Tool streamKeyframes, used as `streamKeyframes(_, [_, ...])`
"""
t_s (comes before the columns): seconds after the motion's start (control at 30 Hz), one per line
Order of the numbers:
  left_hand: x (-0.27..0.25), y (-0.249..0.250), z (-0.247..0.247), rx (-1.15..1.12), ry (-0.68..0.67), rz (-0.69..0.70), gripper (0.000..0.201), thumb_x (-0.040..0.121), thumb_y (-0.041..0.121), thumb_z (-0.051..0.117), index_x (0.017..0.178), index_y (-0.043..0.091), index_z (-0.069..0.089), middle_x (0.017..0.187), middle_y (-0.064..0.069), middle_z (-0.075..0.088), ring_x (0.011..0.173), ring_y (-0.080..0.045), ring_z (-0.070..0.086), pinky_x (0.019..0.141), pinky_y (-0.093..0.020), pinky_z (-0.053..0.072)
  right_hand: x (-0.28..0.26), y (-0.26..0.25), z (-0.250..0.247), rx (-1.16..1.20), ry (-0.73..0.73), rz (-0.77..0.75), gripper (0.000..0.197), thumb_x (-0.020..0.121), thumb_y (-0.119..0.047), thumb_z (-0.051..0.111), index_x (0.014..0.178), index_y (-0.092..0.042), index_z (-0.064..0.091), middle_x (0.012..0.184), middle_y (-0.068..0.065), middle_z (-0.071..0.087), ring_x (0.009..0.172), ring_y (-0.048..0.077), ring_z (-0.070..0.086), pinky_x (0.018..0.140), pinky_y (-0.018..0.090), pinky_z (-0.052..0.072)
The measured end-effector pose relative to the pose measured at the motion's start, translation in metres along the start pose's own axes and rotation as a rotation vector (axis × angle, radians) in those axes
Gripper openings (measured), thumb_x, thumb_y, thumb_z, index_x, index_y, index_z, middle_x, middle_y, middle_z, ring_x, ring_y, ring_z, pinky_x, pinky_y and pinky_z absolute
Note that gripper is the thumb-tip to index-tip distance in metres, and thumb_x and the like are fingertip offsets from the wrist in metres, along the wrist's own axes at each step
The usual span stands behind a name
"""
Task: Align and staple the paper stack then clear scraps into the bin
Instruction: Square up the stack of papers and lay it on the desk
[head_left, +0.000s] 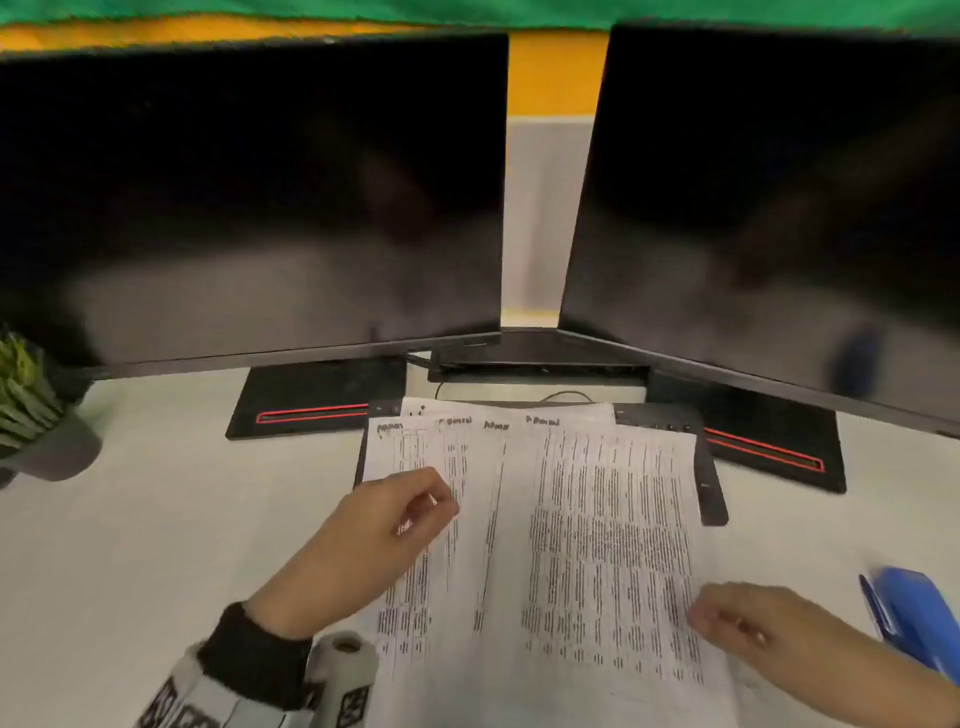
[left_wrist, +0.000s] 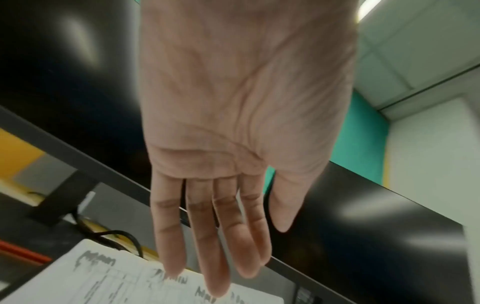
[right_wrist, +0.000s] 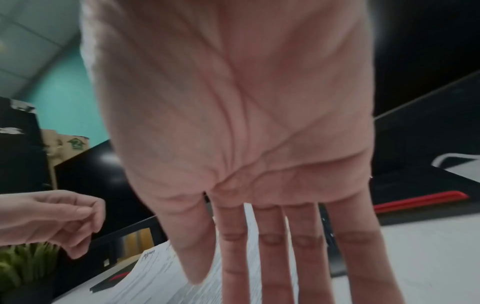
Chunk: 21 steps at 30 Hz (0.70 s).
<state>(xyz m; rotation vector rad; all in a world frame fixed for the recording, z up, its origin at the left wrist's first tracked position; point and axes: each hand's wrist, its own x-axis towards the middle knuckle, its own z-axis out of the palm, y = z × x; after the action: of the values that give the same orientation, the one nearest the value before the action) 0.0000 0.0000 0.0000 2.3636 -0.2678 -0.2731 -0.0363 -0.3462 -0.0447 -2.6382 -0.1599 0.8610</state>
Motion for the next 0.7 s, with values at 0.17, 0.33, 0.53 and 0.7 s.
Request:
streamKeyframes(0.17, [-0.011, -0.018, 0.017, 0.136, -0.062, 0.073, 0.009, 0.092, 0.036, 0.053, 0.091, 0.036, 0.061, 0.087, 0.016, 0.064, 0.091, 0.001, 0.059, 0.071, -0.009, 0.044, 0.014, 0.006, -0.015, -0.075, 0.01, -0.054, 0.033, 0.08, -0.068, 0.033, 0.092, -0.047, 0.056, 0.091, -0.026, 0.059, 0.088, -0.003, 0.054, 0.083, 0.018, 0.045])
streamKeyframes(0.33, [-0.025, -0.038, 0.025, 0.286, -0.154, -0.051, 0.031, 0.09, 0.049, 0.048, 0.121, 0.046, 0.041, 0.119, 0.023, 0.046, 0.107, 0.002, 0.055, 0.09, -0.02, 0.047, 0.02, 0.008, -0.03, -0.106, 0.11, 0.034, 0.035, 0.086, -0.056, 0.043, 0.119, -0.043, 0.044, 0.111, -0.015, 0.056, 0.084, 0.0, 0.054, 0.075, 0.017, 0.046])
streamKeyframes(0.53, [-0.014, -0.044, 0.023, 0.512, -0.202, -0.338, 0.062, 0.093, 0.044, 0.05, 0.145, 0.022, 0.025, 0.14, -0.003, 0.045, 0.121, -0.02, 0.052, 0.097, -0.03, 0.041, 0.035, 0.002, -0.03, -0.081, 0.118, 0.183, 0.06, 0.092, -0.039, 0.05, 0.143, -0.031, 0.019, 0.11, -0.001, 0.052, 0.085, 0.015, 0.064, 0.068, 0.028, 0.061])
streamKeyframes(0.7, [0.004, -0.053, 0.021, 0.484, -0.192, -0.465, 0.067, 0.093, 0.04, 0.051, 0.145, 0.011, 0.021, 0.122, -0.008, 0.055, 0.092, -0.021, 0.06, 0.068, -0.023, 0.048, 0.051, -0.005, -0.019, 0.124, 0.14, 0.215, 0.066, 0.09, -0.038, 0.055, 0.144, -0.023, 0.02, 0.097, 0.002, 0.061, 0.08, 0.019, 0.068, 0.066, 0.031, 0.059])
